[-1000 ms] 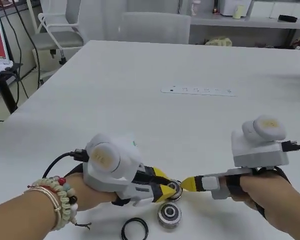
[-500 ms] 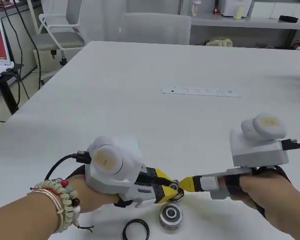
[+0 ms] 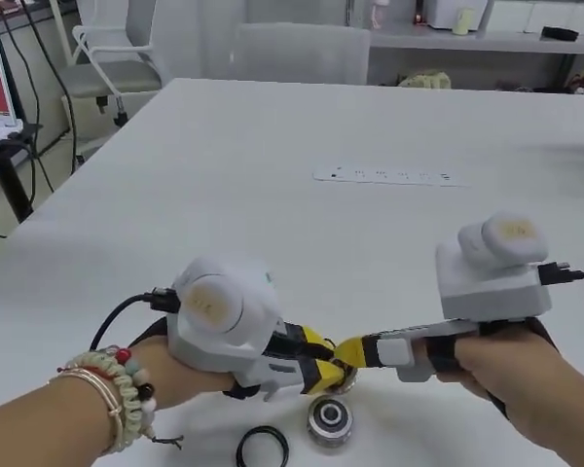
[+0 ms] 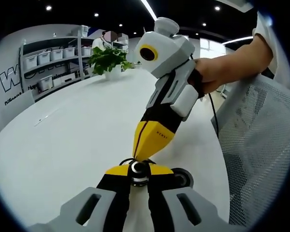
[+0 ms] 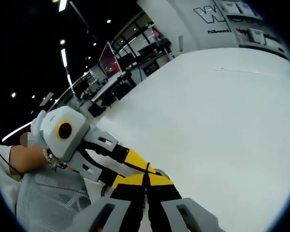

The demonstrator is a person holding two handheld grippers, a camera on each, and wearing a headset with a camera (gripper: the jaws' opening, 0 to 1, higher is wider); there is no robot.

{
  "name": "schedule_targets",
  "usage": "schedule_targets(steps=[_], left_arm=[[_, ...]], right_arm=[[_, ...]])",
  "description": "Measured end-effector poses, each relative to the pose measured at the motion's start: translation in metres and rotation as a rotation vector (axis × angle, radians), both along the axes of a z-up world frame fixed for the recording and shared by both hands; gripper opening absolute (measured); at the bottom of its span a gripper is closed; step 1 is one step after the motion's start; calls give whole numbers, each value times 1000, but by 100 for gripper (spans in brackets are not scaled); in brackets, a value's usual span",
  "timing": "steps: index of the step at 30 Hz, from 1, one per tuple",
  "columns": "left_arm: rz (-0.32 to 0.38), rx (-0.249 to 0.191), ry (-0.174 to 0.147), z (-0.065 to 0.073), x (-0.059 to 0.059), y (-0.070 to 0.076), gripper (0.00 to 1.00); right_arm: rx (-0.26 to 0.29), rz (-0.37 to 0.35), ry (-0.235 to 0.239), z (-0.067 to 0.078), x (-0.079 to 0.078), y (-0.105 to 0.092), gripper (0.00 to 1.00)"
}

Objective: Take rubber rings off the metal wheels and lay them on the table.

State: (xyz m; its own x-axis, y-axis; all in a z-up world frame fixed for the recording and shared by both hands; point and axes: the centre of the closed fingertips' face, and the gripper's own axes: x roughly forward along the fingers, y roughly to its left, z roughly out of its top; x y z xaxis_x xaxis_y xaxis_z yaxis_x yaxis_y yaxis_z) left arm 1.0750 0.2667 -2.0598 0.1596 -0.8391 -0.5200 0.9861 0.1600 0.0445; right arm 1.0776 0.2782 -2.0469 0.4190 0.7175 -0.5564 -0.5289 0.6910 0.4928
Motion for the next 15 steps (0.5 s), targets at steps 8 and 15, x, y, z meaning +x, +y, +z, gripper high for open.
schedule_targets(steps=[8, 15], left_arm=[[-45, 10, 24, 15, -3, 11, 9], [-87, 22, -5, 26, -8, 11, 27]], right_arm=[[3, 6, -16, 5, 1, 0, 0], [11, -3, -18, 7, 2, -3, 0]])
